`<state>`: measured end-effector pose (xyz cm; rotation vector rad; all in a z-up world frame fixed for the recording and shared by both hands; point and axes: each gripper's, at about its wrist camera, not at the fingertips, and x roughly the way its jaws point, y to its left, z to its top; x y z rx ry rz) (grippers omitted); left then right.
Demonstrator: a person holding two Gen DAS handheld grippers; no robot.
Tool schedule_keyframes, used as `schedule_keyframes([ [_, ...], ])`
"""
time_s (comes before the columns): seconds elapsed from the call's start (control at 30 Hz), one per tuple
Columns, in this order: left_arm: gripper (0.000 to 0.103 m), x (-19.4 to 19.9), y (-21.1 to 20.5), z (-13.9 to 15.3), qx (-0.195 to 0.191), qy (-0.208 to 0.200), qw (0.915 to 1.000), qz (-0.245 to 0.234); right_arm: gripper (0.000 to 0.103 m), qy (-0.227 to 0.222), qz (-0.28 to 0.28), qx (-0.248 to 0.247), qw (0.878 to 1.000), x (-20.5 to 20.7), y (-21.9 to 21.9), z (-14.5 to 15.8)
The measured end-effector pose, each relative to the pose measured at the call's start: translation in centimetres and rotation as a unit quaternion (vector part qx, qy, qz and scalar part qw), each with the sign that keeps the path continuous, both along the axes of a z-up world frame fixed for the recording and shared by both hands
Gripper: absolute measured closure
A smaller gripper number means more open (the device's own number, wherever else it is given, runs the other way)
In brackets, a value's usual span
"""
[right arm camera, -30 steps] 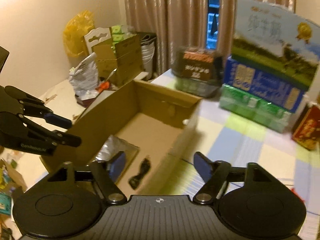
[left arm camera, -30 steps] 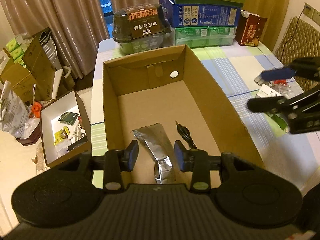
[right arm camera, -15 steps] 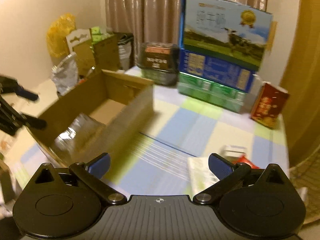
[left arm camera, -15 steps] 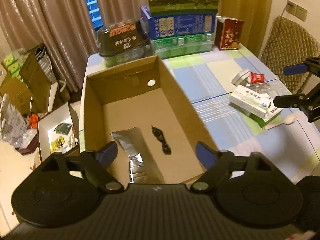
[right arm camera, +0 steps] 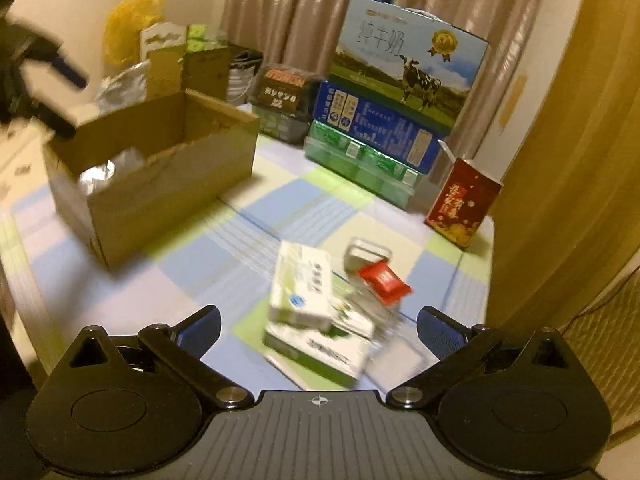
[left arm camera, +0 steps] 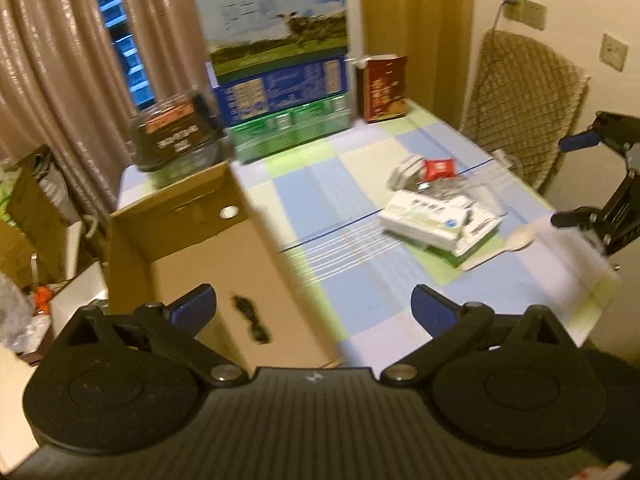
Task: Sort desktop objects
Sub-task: 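Withdraw both tools from the box and move back over the medicine boxes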
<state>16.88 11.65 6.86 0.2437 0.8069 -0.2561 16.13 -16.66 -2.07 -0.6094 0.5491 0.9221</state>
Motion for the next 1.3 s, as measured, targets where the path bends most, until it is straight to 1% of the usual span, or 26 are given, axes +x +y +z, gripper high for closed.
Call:
schedule_keyframes([
  [0.07,0.001,0.1,-1.2,0.1,-0.009,0.003,0.9999,-0.012,0.002,0.006,-0.001,-0.013,1.0,0.0,-1.6,-0.5],
  [0.17,0.001,0.3,-2.8,0.0,-0.013,0.004,0.9995,-0.028,0.002,0.02,-0.005,-0.017,1.0,0.3,-3.7,-1.1],
  [0.3,0.001,0.6,-5.3,-0.6,0.004,0.01,0.9983,-0.057,0.002,0.034,-0.005,-0.025,0.999,0.7,-5.7,-1.7],
  [0.4,0.001,0.7,-6.8,-1.0,0.013,0.017,0.9967,-0.078,0.002,0.03,0.006,-0.035,0.999,0.6,-6.7,-2.0],
  [0.53,0.001,0.9,-8.6,-1.6,0.021,0.032,0.9924,-0.117,0.002,0.032,0.018,-0.041,0.998,0.6,-7.5,-2.6],
  [0.77,0.001,1.6,-11.2,-3.2,0.039,0.054,0.9835,-0.168,0.002,0.041,0.038,-0.051,0.997,1.1,-7.9,-3.6],
  [1.0,0.001,2.5,-13.2,-5.8,0.076,0.066,0.9722,-0.211,0.002,0.056,0.058,-0.072,0.994,1.5,-7.6,-5.4],
  [1.17,0.001,3.3,-14.4,-7.8,0.107,0.076,0.9602,-0.246,0.002,0.065,0.08,-0.095,0.99,2.5,-7.0,-7.0],
  [1.3,0.001,4.2,-15.1,-9.0,0.118,0.08,0.9523,-0.27,0.002,0.077,0.089,-0.1,0.988,3.9,-6.4,-8.0],
])
